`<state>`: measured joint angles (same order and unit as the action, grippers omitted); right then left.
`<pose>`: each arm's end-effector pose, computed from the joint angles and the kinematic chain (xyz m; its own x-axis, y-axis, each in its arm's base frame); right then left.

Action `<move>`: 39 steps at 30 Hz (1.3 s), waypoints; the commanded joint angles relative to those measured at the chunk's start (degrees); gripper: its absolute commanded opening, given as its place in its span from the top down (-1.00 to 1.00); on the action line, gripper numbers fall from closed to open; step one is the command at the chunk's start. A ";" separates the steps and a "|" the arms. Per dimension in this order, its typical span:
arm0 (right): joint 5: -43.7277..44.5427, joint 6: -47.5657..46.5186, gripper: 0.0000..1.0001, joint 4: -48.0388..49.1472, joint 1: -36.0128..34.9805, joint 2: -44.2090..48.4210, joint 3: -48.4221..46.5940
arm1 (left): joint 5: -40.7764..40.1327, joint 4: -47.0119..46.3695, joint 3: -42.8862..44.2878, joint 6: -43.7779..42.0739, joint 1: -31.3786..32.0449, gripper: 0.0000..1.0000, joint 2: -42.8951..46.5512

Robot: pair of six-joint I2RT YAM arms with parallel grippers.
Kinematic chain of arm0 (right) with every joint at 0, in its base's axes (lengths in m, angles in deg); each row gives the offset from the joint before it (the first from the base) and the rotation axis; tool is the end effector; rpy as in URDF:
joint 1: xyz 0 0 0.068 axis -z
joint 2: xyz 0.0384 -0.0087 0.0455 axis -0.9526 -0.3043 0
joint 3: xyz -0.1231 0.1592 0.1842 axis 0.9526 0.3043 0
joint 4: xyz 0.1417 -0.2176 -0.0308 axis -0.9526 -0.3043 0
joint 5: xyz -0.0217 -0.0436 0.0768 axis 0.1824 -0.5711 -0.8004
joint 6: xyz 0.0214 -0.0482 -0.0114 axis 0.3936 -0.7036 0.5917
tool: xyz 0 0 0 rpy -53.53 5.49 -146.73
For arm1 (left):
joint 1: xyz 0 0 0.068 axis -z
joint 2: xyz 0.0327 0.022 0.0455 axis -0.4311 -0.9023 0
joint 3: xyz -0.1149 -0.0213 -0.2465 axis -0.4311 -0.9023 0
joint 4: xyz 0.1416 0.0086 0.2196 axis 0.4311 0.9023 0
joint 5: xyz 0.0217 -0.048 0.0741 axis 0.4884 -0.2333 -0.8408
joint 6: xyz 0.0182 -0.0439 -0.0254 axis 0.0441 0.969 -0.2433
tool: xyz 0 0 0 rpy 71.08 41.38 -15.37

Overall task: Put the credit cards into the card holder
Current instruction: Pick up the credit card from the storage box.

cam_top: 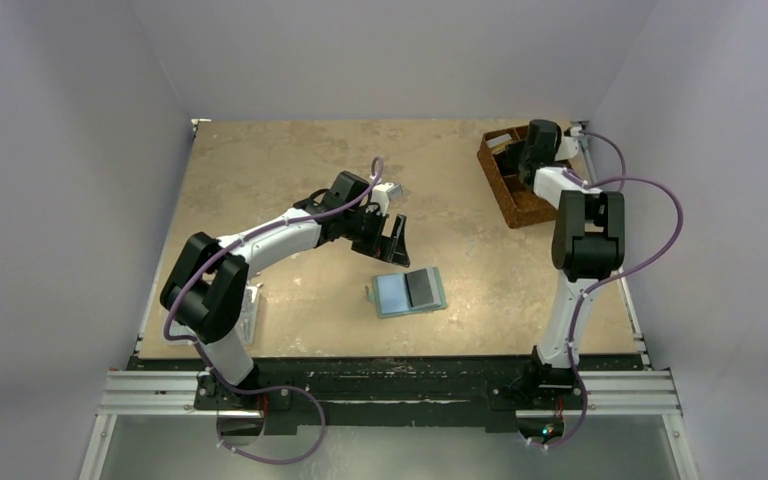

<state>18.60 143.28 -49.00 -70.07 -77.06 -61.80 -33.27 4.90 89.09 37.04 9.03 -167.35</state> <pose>0.4869 -0.0247 0.1932 -0.0124 0.9092 -0.4161 0.4948 0.3672 0.7876 0.2907 -0.2219 0.2172 -0.8532 0.2299 -0.4683 0.4929 0.6490 -0.5794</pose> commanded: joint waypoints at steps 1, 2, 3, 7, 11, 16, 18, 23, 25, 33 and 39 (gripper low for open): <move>-1.51 0.12 0.98 0.33 0.86 6.44 3.36 | 1.57 -1.82 -0.33 -0.92 -0.33 -0.77 1.62; -2.31 -1.40 1.00 1.30 1.12 7.33 4.38 | 1.59 -1.80 -0.38 -0.92 -0.29 -0.77 1.64; -3.11 -3.43 1.00 2.33 1.39 8.55 5.30 | 1.62 -1.84 -0.34 -0.92 -0.33 -0.77 1.72; -8.94 -11.90 1.00 9.41 3.01 11.44 9.90 | 1.86 -1.93 -0.38 -0.82 -0.29 -0.77 1.89; -19.13 -18.71 1.00 15.64 6.06 13.35 13.68 | 2.15 -2.16 -0.54 -0.61 -0.31 -0.77 1.82; -35.49 -27.95 1.00 27.78 7.80 17.75 20.83 | 1.42 -1.96 -0.45 -0.71 -0.30 -0.77 1.63; -40.41 -30.34 1.00 33.96 7.18 21.26 26.01 | 1.19 -1.71 -0.38 -0.50 -0.52 -0.77 1.12; -47.85 -30.46 1.00 38.73 5.01 31.90 37.52 | 1.02 -2.33 -0.78 0.08 -1.80 -0.77 0.51; -49.89 -30.94 1.00 34.96 3.63 35.72 39.91 | 0.71 -2.29 -0.91 0.16 -2.10 -0.77 0.27; -52.90 -40.75 1.00 17.12 -9.74 50.31 46.99 | -1.29 -2.52 -1.28 1.42 -2.56 -0.76 -0.37; -39.52 -55.51 1.00 3.39 -20.78 60.13 48.44 | -3.35 -2.90 -2.22 2.74 -2.90 -0.76 0.85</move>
<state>-30.29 100.48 -35.23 -85.69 -21.98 -13.06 -34.85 3.68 87.89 38.52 6.71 -167.64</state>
